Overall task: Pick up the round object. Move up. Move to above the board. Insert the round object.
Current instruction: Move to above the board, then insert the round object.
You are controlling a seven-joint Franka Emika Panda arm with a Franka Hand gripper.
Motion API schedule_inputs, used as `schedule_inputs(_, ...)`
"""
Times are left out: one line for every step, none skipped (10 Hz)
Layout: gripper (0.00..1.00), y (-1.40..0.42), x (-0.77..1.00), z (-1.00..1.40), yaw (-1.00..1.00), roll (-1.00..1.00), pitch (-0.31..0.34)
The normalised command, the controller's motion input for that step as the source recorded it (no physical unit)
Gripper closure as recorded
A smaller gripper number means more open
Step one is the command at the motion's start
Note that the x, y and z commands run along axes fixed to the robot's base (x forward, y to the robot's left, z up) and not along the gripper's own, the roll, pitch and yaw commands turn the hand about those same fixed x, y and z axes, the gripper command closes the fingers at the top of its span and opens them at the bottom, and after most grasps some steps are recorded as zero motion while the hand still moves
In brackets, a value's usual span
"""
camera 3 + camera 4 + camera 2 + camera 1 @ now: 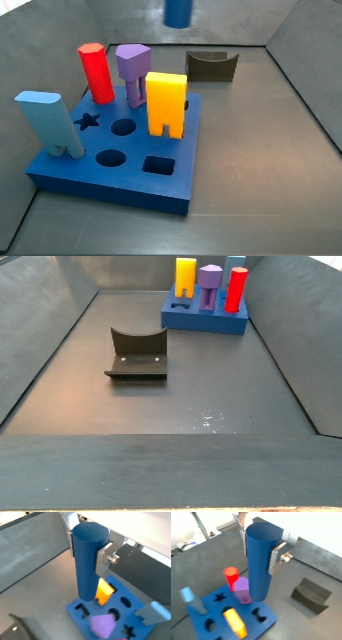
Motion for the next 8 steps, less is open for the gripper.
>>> schedule_inputs(1.00,-0.50,-0.29,0.17,0.01,-0.01,0.011)
schedule_inputs(1.00,-0.29,-0.17,0.10,0.01,-0.01,0.018)
schedule_inputs(1.00,-0.17,-0.10,0.07,0.01,-0.01,0.015)
schedule_inputs(1.00,0.00,-0.69,-0.61,-0.08,0.04,-0.081)
schedule_inputs(1.00,0.00,-0.68,-0.65,-0.06,0.02,-0.063)
schedule_inputs(1.00,0.00,-0.67,-0.64,-0.05,0.00,-0.080)
schedule_inputs(1.00,0.00,-0.60,-0.58,-0.02,-0.03,-0.124)
schedule_inputs(1.00,0.00,-0.33,-0.42,0.00,-0.19,-0.186)
